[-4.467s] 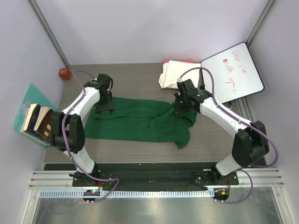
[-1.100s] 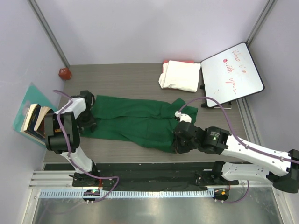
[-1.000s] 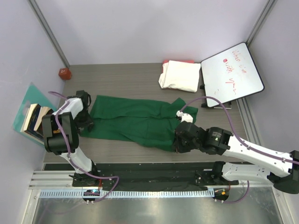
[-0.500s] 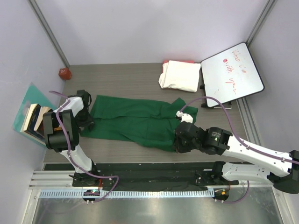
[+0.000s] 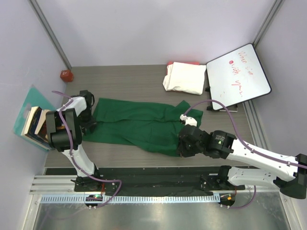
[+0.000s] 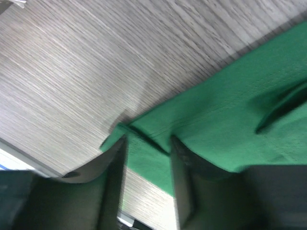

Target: Fold and stack the t-shirts

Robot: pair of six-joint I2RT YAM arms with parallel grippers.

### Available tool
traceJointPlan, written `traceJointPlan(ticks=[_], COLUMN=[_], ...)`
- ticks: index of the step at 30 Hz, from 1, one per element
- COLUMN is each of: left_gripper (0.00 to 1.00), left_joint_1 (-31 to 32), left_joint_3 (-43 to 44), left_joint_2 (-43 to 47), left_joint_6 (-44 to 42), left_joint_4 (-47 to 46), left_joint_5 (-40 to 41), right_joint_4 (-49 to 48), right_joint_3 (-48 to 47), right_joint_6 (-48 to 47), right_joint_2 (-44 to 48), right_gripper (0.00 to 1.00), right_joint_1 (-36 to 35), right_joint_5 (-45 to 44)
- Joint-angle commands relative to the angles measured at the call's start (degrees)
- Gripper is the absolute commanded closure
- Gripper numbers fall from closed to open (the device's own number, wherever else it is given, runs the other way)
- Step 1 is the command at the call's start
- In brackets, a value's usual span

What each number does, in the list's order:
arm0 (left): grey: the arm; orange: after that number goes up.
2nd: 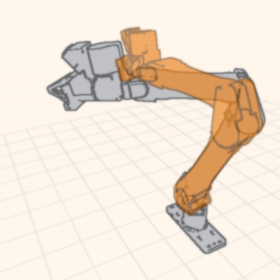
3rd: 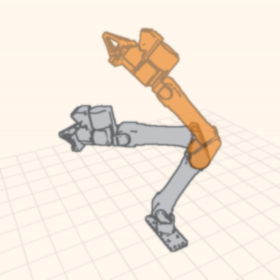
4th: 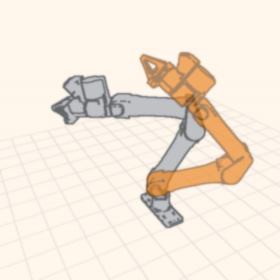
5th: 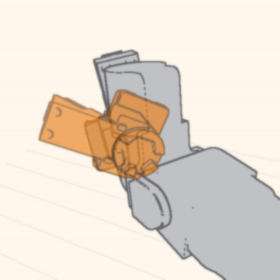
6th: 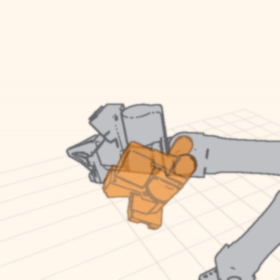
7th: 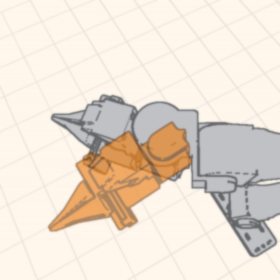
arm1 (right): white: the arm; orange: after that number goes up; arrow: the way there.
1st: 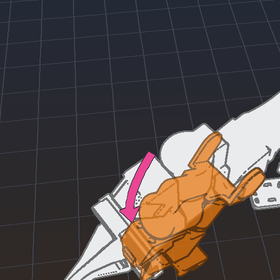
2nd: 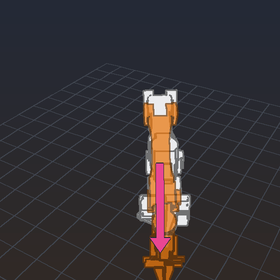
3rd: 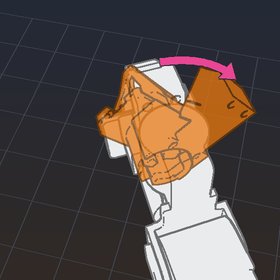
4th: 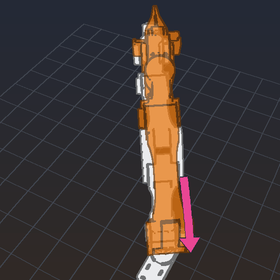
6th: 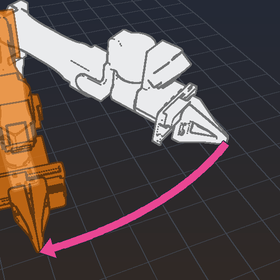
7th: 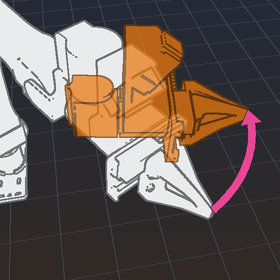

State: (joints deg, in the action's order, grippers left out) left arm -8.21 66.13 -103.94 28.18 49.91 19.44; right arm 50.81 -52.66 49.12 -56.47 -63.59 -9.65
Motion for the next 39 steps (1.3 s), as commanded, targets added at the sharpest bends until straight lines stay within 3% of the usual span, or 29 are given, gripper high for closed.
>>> traceJointPlan(ticks=[1, 10, 14, 21, 22, 24, 29, 37, 38, 39], left_gripper=[0.63, 0.79, 1.0, 1.0, 0.98, 0.8, 0.64, 0.62, 0.62, 0.61], left_joint_1=[-0.05, -0.14, -0.14, -0.05, -0.05, -0.05, -0.05, 0.91, 1.17, 1.44], left_joint_3=[-1.35, -1.97, -2.49, -1.44, -1.09, 0.4, 4.26, 6.03, 5.94, 5.86], left_joint_2=[0.14, 3.39, 3.66, 5.76, 6.46, 7.96, 8.84, 8.23, 8.49, 8.75], left_joint_6=[0.38, 0.56, 0.73, 0.99, 1.0, 1.0, 0.82, 0.56, 0.38, 0.38], left_joint_4=[-0.51, -0.08, 0.19, -0.78, -0.69, -0.43, -0.25, -0.25, -0.25, -0.43], left_joint_5=[1.3, 1.56, 1.04, -1.6, -2.3, -2.48, -5.19, -9.77, -10.21, -10.39], right_joint_4=[-1.59, -1.59, -1.5, -1.15, -0.54, 0.95, 5.53, 7.72, 8.08, 8.08], right_joint_3=[-1.48, -0.6, -0.33, 0.63, 0.37, 0.02, 1.68, 4.68, 4.33, 3.37], right_joint_6=[-1.22, -0.35, 0.27, 0.53, 0.62, 1.67, 6.49, 9.68, 9.24, 8.28], right_joint_2=[-0.13, 0.3, 1.18, 1.1, 1.1, 1.18, 3.98, 8.83, 8.57, 8.48], right_gripper=[0.99, 0.99, 0.99, 0.99, 0.99, 0.99, 0.99, 0.99, 0.91, 0.9], right_joint_1=[0.49, 0.66, 0.75, 1.1, 1.1, 1.1, 1.02, 1.01, 1.01, 1.01], right_joint_5=[0.07, -0.28, -0.9, -2.22, -0.82, 0.5, 6.48, 5.18, 5.08, 4.73])
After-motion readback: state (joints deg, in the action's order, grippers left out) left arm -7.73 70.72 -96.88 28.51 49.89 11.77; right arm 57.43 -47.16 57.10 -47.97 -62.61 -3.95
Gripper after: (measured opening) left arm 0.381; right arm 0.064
